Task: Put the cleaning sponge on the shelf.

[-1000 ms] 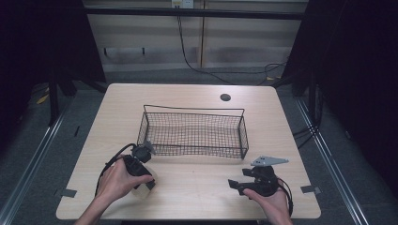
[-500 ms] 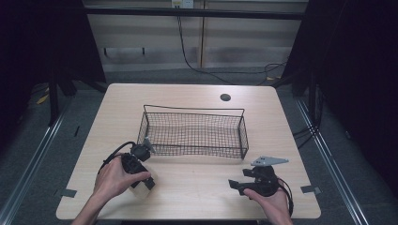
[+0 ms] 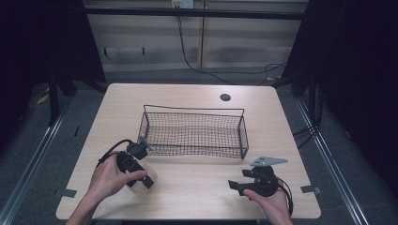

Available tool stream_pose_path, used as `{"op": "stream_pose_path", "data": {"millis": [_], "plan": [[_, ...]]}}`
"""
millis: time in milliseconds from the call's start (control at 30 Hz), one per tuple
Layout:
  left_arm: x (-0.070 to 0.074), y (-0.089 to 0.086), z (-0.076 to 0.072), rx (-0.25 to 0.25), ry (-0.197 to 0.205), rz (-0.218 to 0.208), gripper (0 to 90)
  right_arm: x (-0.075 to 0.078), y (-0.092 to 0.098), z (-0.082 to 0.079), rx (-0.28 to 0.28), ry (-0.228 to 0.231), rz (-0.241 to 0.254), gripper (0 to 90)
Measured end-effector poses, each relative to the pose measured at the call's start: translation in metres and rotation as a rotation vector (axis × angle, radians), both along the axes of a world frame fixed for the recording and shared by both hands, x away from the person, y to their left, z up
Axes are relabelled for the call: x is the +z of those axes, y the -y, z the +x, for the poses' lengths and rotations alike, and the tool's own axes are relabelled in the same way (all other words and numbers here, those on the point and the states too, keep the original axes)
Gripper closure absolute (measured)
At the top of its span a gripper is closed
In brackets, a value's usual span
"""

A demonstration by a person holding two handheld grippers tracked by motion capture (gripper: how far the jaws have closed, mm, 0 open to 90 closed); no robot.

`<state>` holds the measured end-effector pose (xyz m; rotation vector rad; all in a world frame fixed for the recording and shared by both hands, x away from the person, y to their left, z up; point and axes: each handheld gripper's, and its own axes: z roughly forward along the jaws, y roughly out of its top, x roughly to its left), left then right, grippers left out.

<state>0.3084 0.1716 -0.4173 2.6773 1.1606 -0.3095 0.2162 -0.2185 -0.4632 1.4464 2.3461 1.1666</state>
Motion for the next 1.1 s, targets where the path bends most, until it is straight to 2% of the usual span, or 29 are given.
{"op": "stream_pose_path", "data": {"millis": [67, 200, 300, 533, 700, 733, 800, 933, 1000, 1100], "plan": [[0.001, -0.001, 0.0, -0.003, -0.001, 0.0, 27.3, 0.0, 0.0, 0.0, 0.0, 0.0, 0.0, 25.3], [0.006, -0.004, 0.0, -0.009, 0.007, -0.035, 27.3, 0.0, 0.0, 0.0, 0.0, -0.001, -0.001, 25.3], [0.009, -0.006, 0.0, -0.016, 0.005, -0.043, 27.4, 0.0, 0.0, 0.0, -0.002, -0.001, -0.002, 25.3], [0.026, -0.012, -0.004, -0.029, 0.032, -0.069, 27.3, -0.001, 0.001, 0.001, -0.008, -0.007, 0.003, 25.2], [0.03, -0.014, -0.002, -0.045, 0.025, -0.073, 27.4, -0.001, 0.001, 0.001, -0.009, -0.006, 0.0, 25.2], [0.032, -0.014, -0.002, -0.06, 0.024, -0.065, 27.3, -0.001, 0.001, 0.001, -0.008, -0.008, 0.003, 25.2], [0.034, -0.014, -0.002, -0.054, 0.026, -0.071, 27.3, -0.001, 0.001, 0.001, -0.008, -0.009, 0.002, 25.2], [0.046, -0.015, 0.001, -0.063, 0.044, -0.077, 27.3, -0.001, 0.0, 0.001, -0.006, -0.009, 0.003, 25.1], [0.05, -0.015, 0.002, -0.063, 0.04, -0.091, 27.3, -0.001, 0.001, 0.001, -0.004, -0.007, 0.002, 25.2], [0.052, -0.015, 0.004, -0.069, 0.039, -0.088, 27.3, -0.001, 0.001, 0.001, -0.006, -0.008, 0.003, 25.2]]}}
